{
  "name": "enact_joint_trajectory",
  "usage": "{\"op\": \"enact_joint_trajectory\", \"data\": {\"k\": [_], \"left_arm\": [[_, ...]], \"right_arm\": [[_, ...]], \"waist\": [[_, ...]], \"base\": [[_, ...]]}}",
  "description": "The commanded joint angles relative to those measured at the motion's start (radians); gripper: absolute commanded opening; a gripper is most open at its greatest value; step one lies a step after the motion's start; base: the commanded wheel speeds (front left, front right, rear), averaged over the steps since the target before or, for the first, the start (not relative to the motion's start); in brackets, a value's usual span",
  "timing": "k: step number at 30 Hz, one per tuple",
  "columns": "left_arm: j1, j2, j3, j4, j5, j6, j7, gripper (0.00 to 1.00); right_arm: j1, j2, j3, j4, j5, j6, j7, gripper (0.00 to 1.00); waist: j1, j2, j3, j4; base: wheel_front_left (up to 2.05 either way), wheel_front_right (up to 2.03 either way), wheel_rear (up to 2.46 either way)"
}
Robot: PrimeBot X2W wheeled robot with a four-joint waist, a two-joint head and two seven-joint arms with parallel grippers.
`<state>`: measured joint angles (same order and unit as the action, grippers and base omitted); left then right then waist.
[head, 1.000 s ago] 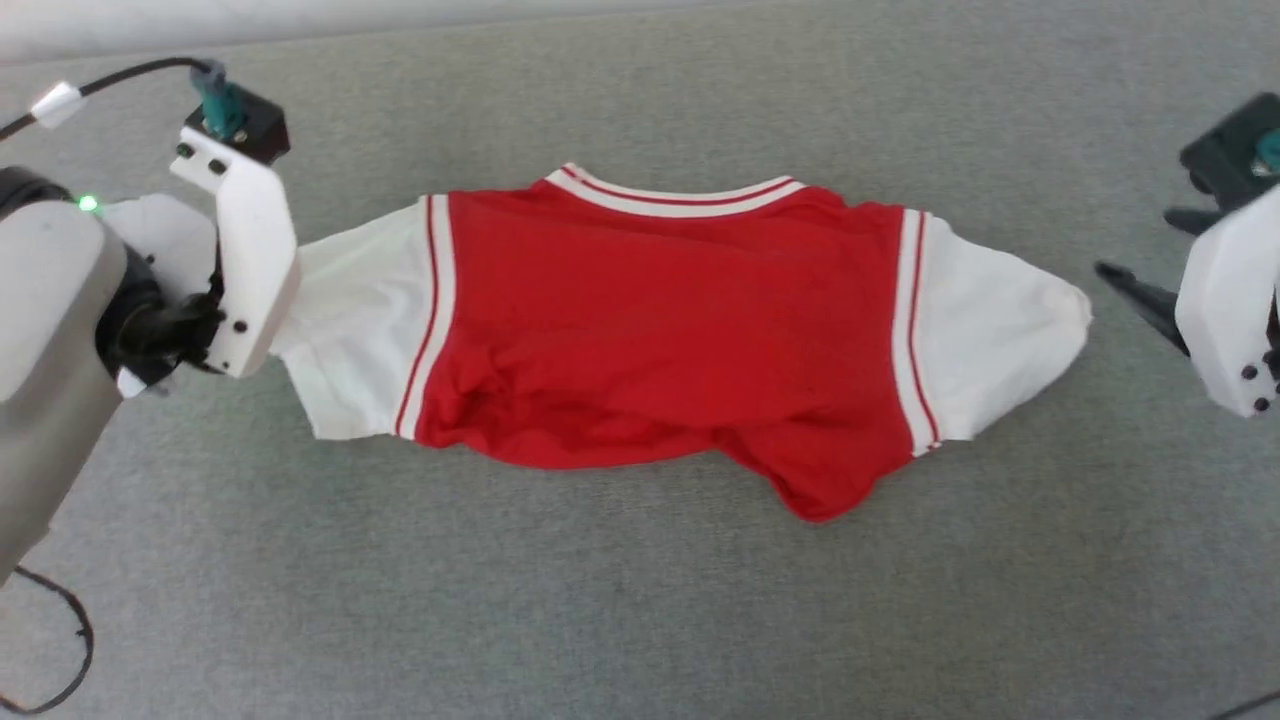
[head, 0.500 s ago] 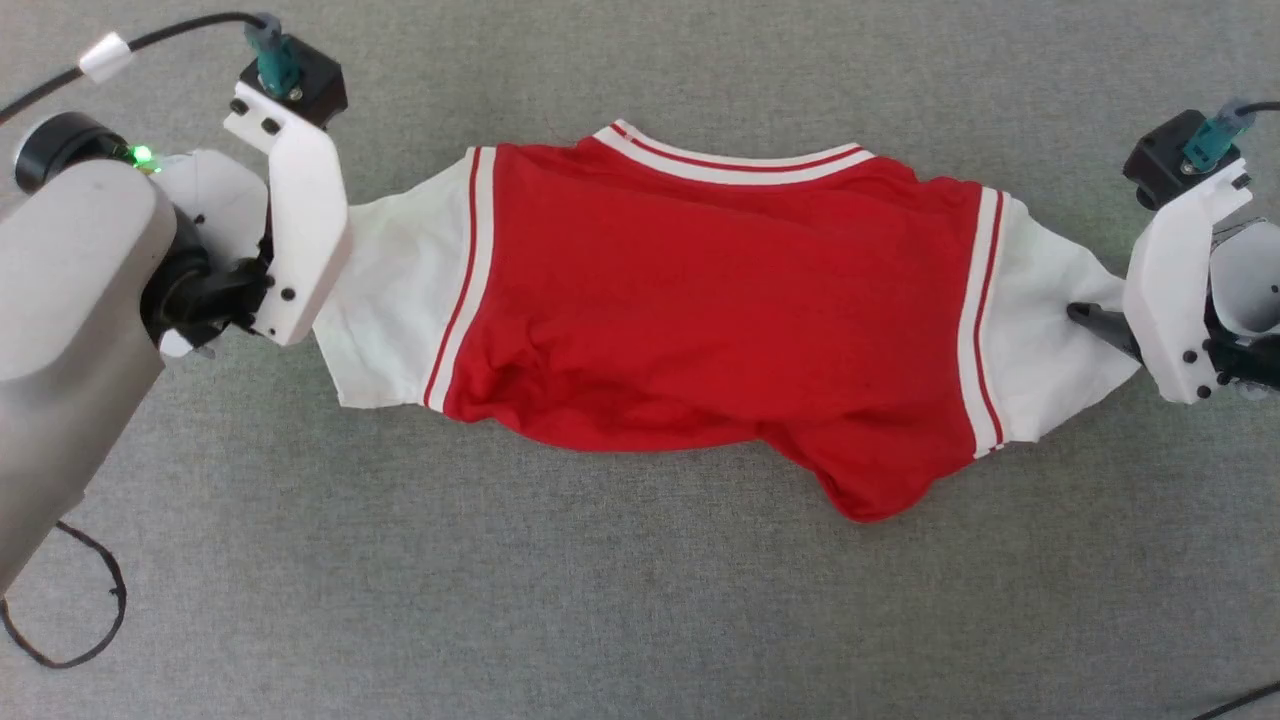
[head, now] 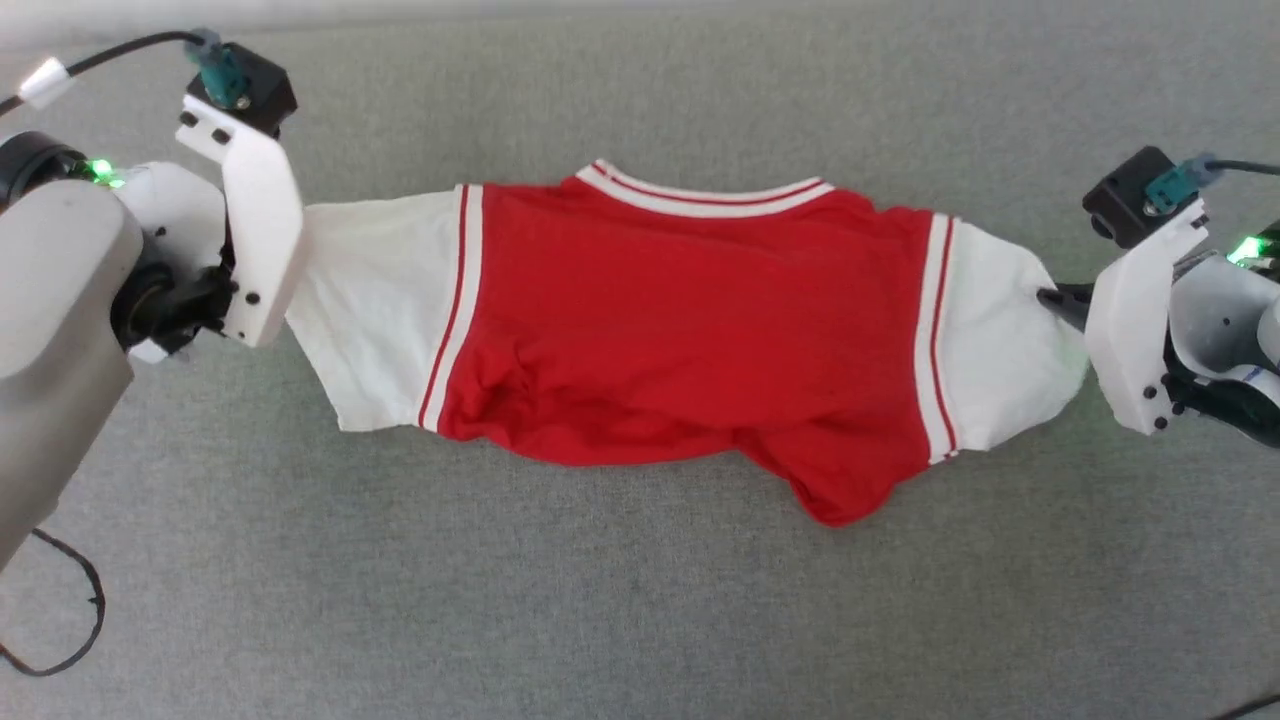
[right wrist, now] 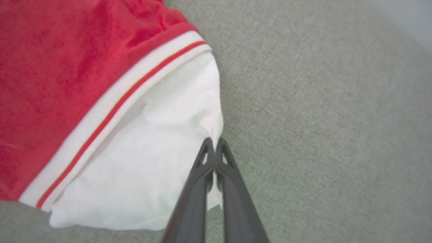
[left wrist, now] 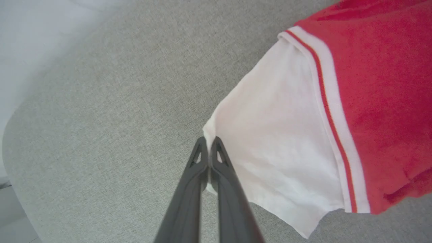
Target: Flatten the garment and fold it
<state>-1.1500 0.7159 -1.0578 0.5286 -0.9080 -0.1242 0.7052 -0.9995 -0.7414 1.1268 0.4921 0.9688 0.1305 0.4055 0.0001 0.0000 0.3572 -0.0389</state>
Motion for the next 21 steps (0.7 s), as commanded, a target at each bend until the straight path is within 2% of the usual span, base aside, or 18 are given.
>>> {"op": "enact_joint_trajectory", "data": {"k": [1,5,12,21], "left_arm": [[0.004,-0.002,-0.001,0.011,0.003,-0.007,-0.039,0.00],[-0.021,-0.015,0.012,0.020,0.027,-0.007,-0.173,0.00],[-0.088,-0.036,0.046,0.069,0.084,-0.003,-0.381,0.00],[-0.224,-0.046,0.109,0.109,0.167,0.050,-0.610,0.00]], "right_arm": [[-0.021,-0.010,0.011,-0.011,-0.006,0.000,-0.045,0.00],[-0.064,-0.030,0.002,-0.040,-0.004,0.000,-0.161,0.00],[-0.133,-0.038,-0.053,-0.016,-0.056,0.000,-0.344,0.00],[-0.260,-0.007,-0.216,0.067,-0.194,0.000,-0.480,0.00]], "waist": [[-0.0001,0.0000,-0.067,-0.017],[-0.0001,0.0000,-0.125,-0.017],[-0.0001,0.0000,-0.203,-0.008],[-0.0001,0.0000,-0.226,-0.003]], "base": [[0.00,0.00,0.00],[0.00,0.00,0.00],[0.00,0.00,0.00],[0.00,0.00,0.00]]}}
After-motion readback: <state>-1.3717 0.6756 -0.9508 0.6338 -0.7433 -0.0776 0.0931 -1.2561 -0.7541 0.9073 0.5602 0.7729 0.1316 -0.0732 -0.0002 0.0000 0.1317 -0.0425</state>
